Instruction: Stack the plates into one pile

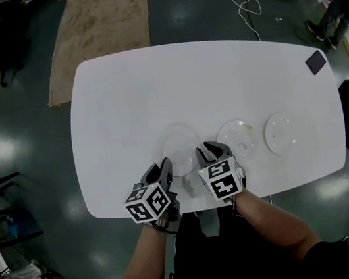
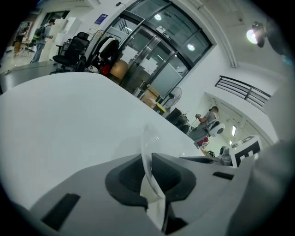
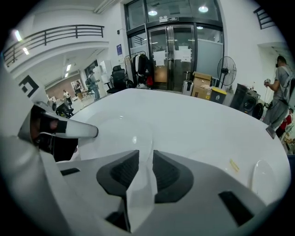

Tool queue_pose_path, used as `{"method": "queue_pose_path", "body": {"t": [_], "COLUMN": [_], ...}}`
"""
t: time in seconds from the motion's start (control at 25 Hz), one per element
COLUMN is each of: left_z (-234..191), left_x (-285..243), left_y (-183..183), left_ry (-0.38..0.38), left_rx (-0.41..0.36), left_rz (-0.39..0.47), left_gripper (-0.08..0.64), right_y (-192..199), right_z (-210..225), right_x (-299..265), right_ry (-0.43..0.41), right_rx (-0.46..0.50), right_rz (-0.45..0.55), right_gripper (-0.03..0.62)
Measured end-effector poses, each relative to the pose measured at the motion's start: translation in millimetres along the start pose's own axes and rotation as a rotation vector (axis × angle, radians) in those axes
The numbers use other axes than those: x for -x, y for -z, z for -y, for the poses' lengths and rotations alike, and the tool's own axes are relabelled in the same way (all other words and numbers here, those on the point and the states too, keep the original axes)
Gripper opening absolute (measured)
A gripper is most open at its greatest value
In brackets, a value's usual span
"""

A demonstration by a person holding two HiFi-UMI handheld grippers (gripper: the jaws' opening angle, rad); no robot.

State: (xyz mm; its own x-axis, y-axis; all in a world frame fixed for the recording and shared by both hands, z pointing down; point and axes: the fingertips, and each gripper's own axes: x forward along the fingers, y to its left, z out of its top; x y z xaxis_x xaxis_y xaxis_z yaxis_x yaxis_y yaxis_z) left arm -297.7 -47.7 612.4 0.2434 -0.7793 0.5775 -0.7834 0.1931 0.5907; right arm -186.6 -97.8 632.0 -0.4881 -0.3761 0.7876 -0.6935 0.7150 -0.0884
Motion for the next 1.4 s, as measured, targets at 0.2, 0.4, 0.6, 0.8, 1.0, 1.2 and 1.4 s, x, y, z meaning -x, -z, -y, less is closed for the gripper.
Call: {"method": "queue_pose_path", "body": {"t": [0.2, 0.4, 0.6, 0.8, 1.0, 1.2, 1.4], "left_z": [5, 13, 27, 38, 52, 79, 110], "left_x": [4, 13, 24, 41, 54, 56, 51], "left_y": [-7, -15, -30, -41, -42, -38, -28], "left_ry": [0.031, 0.067, 0.115, 0.159, 0.211, 0.275, 0.324], "left_rx": [0.027, 0.019, -0.011, -0.043, -0.076, -0.121, -0.146], "left_rz": [0.023, 0.037, 0.059, 0.07, 0.062, 0.042, 0.026], "left_gripper": [0.038, 0.034, 0.033, 0.034, 0.034, 0.033, 0.032], "right_y": [-6, -13, -15, -21, -22, -12, 3], "right_z": [2, 0, 4, -1, 3, 18, 42], "right_x": [12, 28, 42, 63, 92, 128, 161], "right_ry": [0.014, 0.025, 0.061, 0.104, 0.162, 0.237, 0.298], "right_rx": [-0.011, -0.026, -0.037, -0.071, -0.112, -0.158, -0.21], "right_rz": [0.034, 0.073, 0.11, 0.158, 0.209, 0.254, 0.284], "right_gripper": [0.037, 0.023, 0.02, 0.02, 0.02, 0.02, 0.02]}}
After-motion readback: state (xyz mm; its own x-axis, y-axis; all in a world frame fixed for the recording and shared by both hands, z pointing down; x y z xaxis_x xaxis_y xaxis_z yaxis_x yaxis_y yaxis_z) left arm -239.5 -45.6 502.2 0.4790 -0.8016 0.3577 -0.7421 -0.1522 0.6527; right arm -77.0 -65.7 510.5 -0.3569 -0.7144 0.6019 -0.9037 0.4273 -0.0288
